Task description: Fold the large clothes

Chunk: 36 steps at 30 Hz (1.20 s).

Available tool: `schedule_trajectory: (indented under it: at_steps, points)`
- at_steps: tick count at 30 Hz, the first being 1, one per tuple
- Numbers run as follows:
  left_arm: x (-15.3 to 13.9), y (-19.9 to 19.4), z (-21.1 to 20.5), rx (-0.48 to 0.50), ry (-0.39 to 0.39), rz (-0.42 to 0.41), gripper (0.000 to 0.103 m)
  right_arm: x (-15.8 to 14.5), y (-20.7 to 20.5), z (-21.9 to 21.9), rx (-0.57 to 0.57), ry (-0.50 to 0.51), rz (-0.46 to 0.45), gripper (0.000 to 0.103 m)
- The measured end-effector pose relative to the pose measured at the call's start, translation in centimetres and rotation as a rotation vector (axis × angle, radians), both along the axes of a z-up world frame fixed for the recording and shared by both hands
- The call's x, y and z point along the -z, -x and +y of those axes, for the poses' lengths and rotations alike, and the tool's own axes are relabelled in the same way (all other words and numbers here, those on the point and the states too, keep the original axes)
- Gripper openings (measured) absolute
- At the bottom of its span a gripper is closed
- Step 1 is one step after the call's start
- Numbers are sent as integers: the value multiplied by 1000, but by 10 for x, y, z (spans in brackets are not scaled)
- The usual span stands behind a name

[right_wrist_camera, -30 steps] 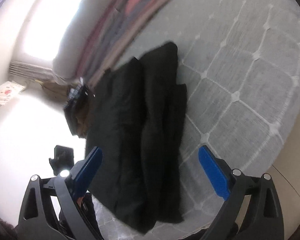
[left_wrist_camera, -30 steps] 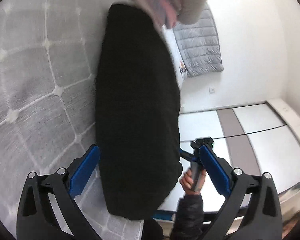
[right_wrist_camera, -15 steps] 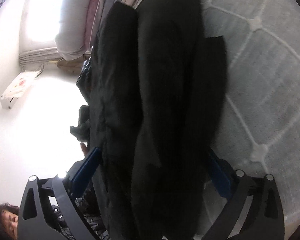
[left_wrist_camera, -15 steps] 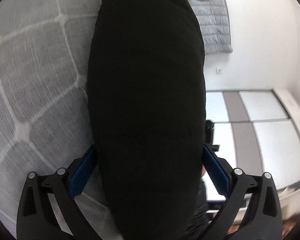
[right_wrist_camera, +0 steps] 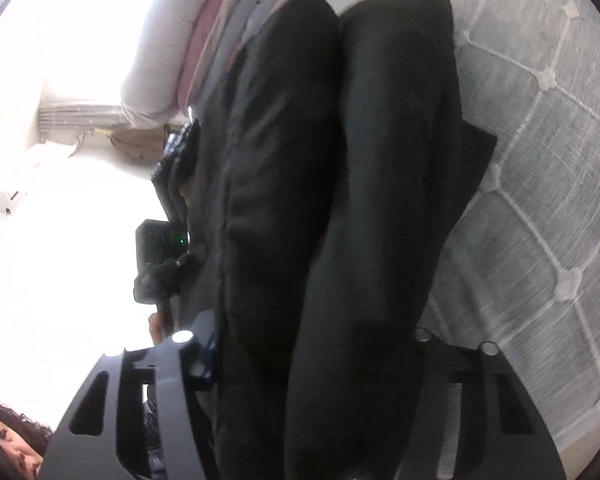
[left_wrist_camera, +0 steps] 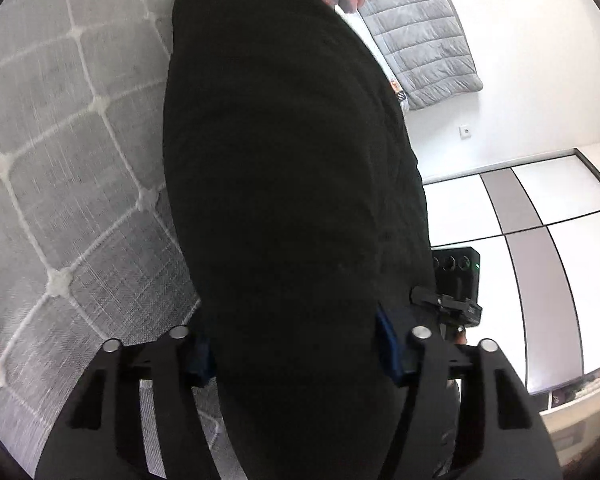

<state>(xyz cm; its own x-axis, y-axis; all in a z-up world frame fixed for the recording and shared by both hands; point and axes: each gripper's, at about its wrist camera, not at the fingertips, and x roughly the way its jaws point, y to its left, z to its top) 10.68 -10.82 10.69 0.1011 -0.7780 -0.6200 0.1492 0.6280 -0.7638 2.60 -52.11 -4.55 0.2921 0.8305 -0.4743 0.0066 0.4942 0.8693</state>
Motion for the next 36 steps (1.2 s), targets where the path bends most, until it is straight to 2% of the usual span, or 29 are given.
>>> schedule_trajectory:
  at_steps: [2,6,9,14,18,20,23,24,25,27,28,29,30,32,34,36]
  points:
    - [-15,8,2,-5,2,-53,49,-10,4,7,19,-44,-36,52]
    - [-54,9,21,-23,14,-153,48,-33,4,28,22,-117,-139,52]
    - [-90,13,53,-47,9,-223,48,-57,-10,56,-4,-146,-207,52]
    - [-142,19,123,-112,-21,-338,48,-91,-53,147,-96,-179,-284,52]
    - [-158,11,207,-146,-57,-352,48,-89,-83,228,-151,-195,-276,52]
    - [-151,8,255,-164,-74,-321,48,-75,-91,272,-177,-190,-245,52]
    - [-116,9,314,-189,-97,-233,49,-37,-96,329,-214,-160,-190,52]
    - [-105,9,324,-191,-109,-213,50,-17,-98,345,-228,-144,-155,52]
    - [-77,10,343,-197,-138,-166,51,15,-103,364,-239,-119,-86,53]
    - [-38,6,368,-223,-170,-65,61,66,-107,387,-273,-105,13,68]
    - [-15,7,382,-234,-134,-33,71,78,-108,389,-274,-156,19,77]
    - [-3,7,389,-240,-77,-30,75,77,-107,388,-268,-165,5,77]
    - [-2,11,393,-249,-34,-38,75,73,-106,387,-266,-163,4,80]
    - [-12,18,391,-247,-62,-75,80,67,-102,378,-242,-170,18,93]
    - [-29,20,397,-264,-108,-117,80,58,-97,358,-210,-131,8,95]
    - [-48,30,411,-333,-155,-165,80,47,-89,333,-150,-66,-3,96]
